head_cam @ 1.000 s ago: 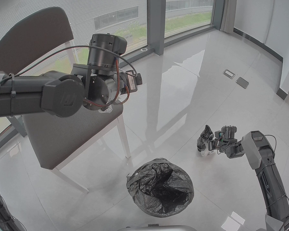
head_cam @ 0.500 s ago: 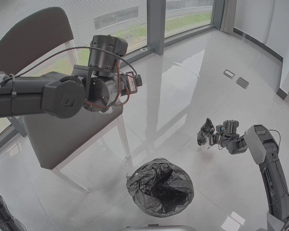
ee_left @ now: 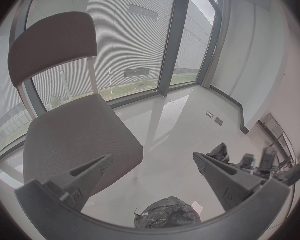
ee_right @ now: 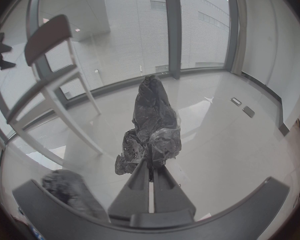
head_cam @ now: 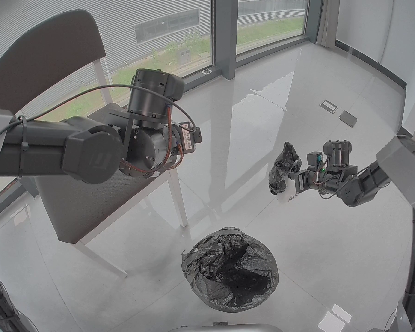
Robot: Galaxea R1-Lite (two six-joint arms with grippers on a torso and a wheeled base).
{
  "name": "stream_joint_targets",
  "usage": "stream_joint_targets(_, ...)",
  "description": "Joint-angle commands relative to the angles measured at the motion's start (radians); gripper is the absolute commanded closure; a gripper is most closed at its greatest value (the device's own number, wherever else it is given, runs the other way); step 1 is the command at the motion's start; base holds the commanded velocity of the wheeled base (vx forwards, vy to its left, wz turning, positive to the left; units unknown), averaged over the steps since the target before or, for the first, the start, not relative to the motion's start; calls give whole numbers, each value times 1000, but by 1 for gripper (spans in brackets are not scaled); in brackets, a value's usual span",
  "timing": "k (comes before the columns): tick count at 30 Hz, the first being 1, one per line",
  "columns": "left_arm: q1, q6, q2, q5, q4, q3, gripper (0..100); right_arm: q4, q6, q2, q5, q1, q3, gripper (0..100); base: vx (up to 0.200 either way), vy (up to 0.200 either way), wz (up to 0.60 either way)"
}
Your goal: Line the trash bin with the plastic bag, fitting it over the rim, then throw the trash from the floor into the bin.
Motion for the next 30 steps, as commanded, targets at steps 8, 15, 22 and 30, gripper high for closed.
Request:
stream_joint_targets(8, 39, -6, 23, -16, -2, 44, 0, -7, 78, -461, 31, 401, 485, 100, 0, 0, 0)
stream_joint_targets(15, 47, -9, 20, -14, -6, 39, 0, -12, 69, -453, 34, 466, 586, 100, 0, 0, 0)
stream_joint_targets(22, 70, -8, 5, -14, -14, 33, 0, -20, 67, -386, 40, 472, 616, 100, 0, 0, 0)
stream_joint_targets(30, 79, -3, -27, -14, -21, 32, 0, -78, 70, -287, 54, 487, 603, 100, 0, 0, 0)
